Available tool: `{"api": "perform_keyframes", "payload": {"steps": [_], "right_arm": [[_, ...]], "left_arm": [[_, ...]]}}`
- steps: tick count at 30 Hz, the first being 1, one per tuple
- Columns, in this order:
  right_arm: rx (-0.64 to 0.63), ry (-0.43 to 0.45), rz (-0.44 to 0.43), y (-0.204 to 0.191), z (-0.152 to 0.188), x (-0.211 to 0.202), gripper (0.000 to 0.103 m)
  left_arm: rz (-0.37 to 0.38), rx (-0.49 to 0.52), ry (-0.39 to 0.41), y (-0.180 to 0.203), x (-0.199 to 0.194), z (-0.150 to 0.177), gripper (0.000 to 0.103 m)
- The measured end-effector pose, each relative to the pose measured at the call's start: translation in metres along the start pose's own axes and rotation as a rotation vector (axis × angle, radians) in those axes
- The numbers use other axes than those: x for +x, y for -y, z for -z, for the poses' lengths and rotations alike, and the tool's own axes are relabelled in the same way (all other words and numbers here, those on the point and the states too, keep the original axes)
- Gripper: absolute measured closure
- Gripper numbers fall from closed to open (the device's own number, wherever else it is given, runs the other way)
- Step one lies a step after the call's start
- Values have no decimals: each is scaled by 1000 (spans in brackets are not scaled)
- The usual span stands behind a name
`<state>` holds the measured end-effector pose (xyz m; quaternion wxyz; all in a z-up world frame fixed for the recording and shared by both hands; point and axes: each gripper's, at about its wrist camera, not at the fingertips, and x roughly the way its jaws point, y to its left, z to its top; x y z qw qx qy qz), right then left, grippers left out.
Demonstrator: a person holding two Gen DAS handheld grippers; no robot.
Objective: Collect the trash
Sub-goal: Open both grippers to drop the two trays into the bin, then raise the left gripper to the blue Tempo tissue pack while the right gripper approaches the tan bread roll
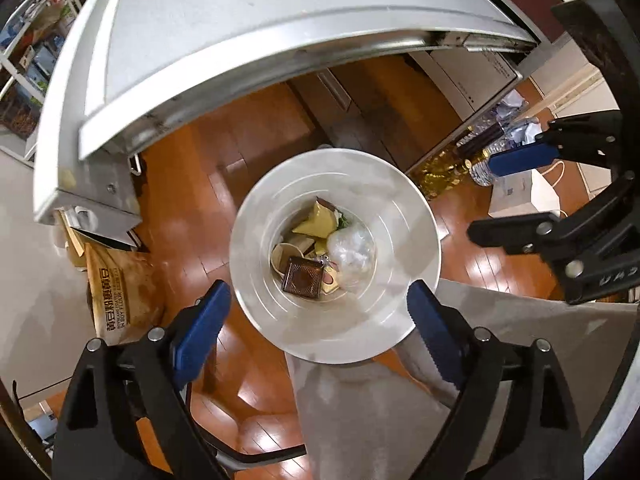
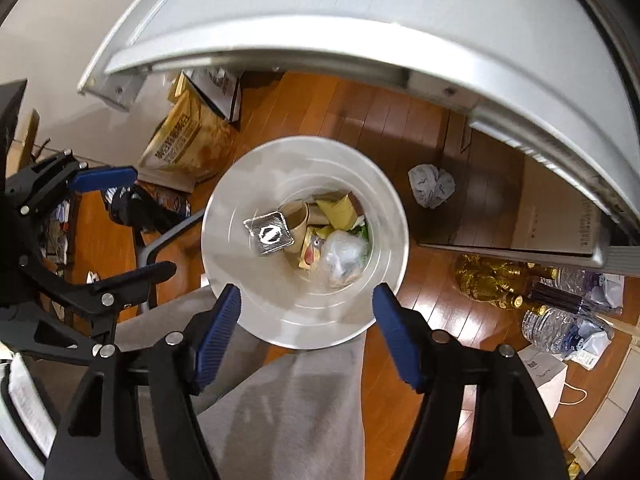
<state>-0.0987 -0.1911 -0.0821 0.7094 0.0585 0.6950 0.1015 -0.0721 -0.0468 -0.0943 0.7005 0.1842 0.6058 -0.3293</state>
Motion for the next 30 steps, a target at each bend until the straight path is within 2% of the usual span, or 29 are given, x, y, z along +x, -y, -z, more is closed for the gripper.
{"api": "perform_keyframes", "payload": {"steps": [6, 12, 14, 17, 24, 27, 30], "right_arm": [[10, 117, 19, 1, 0, -43, 24], [25, 313, 45, 3, -18, -103, 5], [49, 369, 70, 9, -31, -115, 5], [85, 424, 141, 17, -55, -125, 5], [119, 489, 215, 30, -93, -138, 5], [111, 498, 273, 32, -104, -141, 5], [111, 510, 286, 34, -108, -142, 5]], "left_arm": [[2, -37, 56, -8, -25, -3, 12], [-1, -48, 194, -6, -72, -18, 11], [-29, -53, 247, -7, -84, -30, 8], [-112, -89, 320, -15, -98, -59, 5], [-133, -232, 354, -52, -89, -138, 5], [-126, -272, 349, -63, -80, -172, 5], [-100, -312, 338, -73, -70, -201, 5]]}}
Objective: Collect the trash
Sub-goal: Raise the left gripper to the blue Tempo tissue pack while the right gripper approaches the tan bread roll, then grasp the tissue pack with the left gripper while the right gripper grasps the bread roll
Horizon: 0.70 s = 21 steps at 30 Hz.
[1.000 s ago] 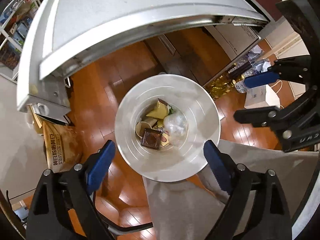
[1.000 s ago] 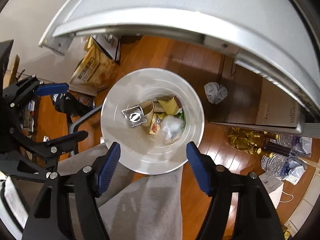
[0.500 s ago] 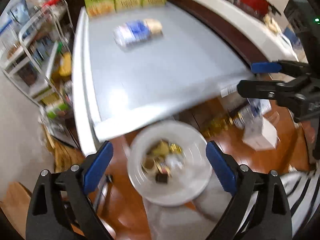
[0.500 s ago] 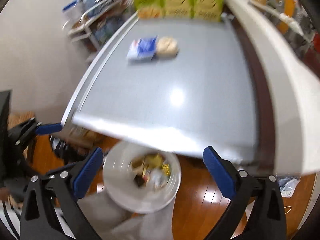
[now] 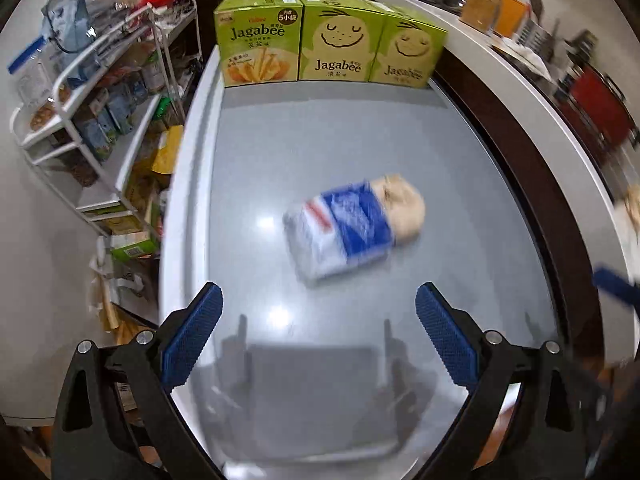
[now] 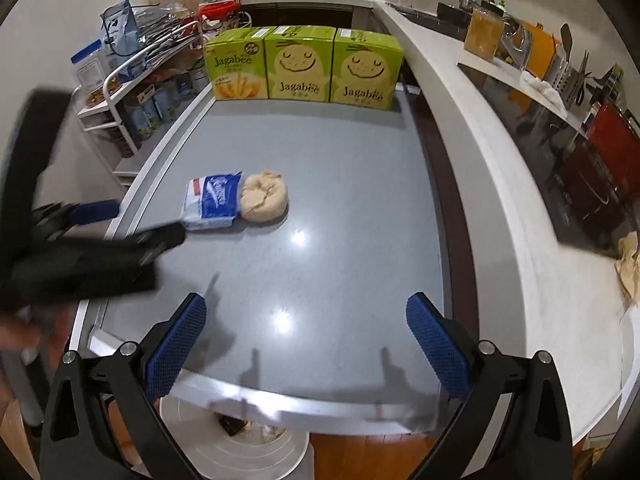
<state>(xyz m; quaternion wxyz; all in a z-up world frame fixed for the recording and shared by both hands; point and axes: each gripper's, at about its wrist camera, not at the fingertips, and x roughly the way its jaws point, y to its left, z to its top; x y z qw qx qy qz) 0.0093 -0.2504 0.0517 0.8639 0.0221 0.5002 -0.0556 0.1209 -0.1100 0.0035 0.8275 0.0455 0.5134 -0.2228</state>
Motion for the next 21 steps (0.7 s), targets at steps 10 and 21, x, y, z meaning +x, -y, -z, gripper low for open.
{"api": "perform_keyframes", "payload": {"steps": [10, 21], "right_arm": [[-37, -37, 8, 7, -26, 36, 5], [-217, -108, -82, -31, -79, 108, 29]], "left_arm": [[-26, -2, -74, 1, 52, -26, 10], [-64, 52, -45, -29, 41, -24, 10]]}}
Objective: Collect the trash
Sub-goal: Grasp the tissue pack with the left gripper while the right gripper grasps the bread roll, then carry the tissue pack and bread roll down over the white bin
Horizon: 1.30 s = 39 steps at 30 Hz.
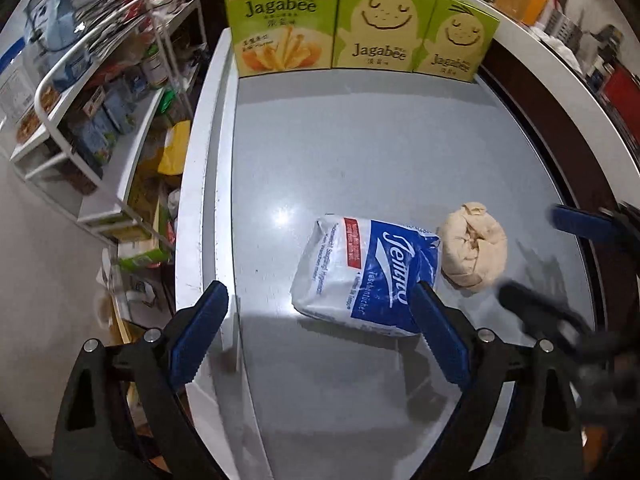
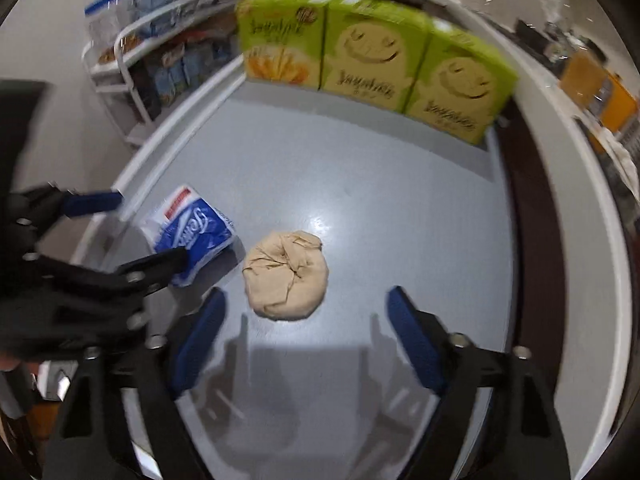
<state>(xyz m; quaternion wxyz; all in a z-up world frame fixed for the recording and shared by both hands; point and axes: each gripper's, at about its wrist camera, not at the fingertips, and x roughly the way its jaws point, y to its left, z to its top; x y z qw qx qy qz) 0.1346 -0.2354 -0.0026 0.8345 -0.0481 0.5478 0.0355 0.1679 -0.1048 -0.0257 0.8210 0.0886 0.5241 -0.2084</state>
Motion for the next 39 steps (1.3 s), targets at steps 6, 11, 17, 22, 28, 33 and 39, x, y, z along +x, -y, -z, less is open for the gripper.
{"api": "perform_keyframes", "payload": {"steps": [6, 11, 17, 22, 28, 33, 39], "right_arm": [[-45, -15, -55, 1, -3, 11, 30], [-31, -25, -109, 7, -6, 18, 34], [-14, -49, -83, 21, -7, 19, 49], [22, -53, -59, 42, 6, 11, 46], [-90, -7, -56, 28, -2, 9, 26], [-154, -52, -76, 16, -11, 26, 41], [-153, -69, -76, 14, -8, 32, 53]], "left_arm": [[47, 74, -1, -4, 5, -4, 10], [70, 132, 8, -8, -3, -9, 10], [143, 181, -7, -10, -8, -13, 10], [143, 267, -15, 15, 2, -15, 10], [126, 309, -29, 23, 16, -15, 10], [130, 319, -25, 15, 20, -16, 10], [136, 348, -36, 16, 24, -15, 29]]}}
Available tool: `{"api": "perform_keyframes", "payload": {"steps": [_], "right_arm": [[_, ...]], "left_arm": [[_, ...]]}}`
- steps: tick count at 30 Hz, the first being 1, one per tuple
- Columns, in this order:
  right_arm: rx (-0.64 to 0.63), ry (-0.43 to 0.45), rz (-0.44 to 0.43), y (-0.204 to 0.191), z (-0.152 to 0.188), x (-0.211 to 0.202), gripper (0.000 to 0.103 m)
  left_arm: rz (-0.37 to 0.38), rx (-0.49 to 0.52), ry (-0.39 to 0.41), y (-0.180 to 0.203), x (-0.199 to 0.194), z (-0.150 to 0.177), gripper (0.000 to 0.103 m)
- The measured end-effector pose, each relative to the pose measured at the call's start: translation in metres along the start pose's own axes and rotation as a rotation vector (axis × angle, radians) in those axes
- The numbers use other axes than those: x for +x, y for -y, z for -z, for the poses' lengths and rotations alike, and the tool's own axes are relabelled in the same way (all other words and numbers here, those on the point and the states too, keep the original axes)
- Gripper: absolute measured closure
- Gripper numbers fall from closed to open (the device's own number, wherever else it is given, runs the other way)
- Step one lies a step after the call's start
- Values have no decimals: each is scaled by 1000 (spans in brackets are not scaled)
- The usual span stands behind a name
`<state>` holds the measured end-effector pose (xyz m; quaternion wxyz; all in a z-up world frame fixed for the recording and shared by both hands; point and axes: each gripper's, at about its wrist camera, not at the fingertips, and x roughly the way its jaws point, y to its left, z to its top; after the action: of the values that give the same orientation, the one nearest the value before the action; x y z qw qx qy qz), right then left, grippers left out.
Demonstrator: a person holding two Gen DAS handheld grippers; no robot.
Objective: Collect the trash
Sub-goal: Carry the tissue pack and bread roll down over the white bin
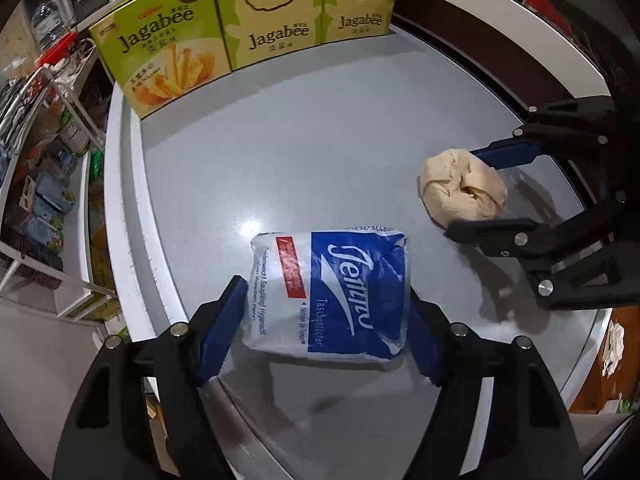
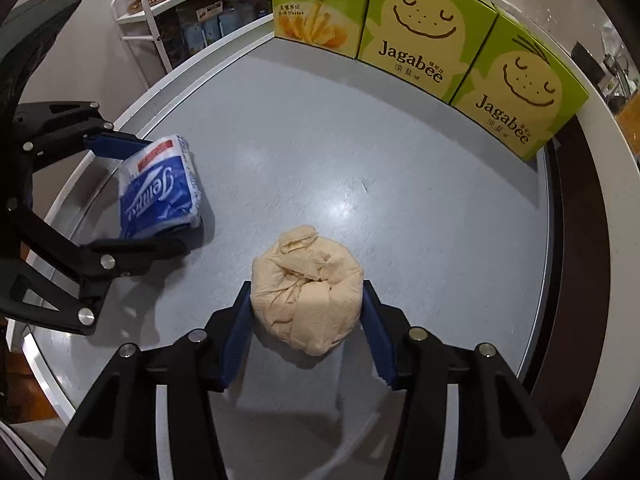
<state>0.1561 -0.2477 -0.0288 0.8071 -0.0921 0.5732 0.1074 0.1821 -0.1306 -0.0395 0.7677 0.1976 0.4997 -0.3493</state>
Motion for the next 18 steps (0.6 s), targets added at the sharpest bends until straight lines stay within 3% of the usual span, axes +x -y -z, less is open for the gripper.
{"api": "perform_keyframes", "payload": {"steps": [4, 18], "right_arm": [[66, 17, -48, 5, 4, -2, 53], [148, 57, -63, 3, 19, -23, 54]], "left_arm": [[0, 7, 11, 2, 0, -3, 45], [-1, -45, 48, 3, -26, 6, 47]]}}
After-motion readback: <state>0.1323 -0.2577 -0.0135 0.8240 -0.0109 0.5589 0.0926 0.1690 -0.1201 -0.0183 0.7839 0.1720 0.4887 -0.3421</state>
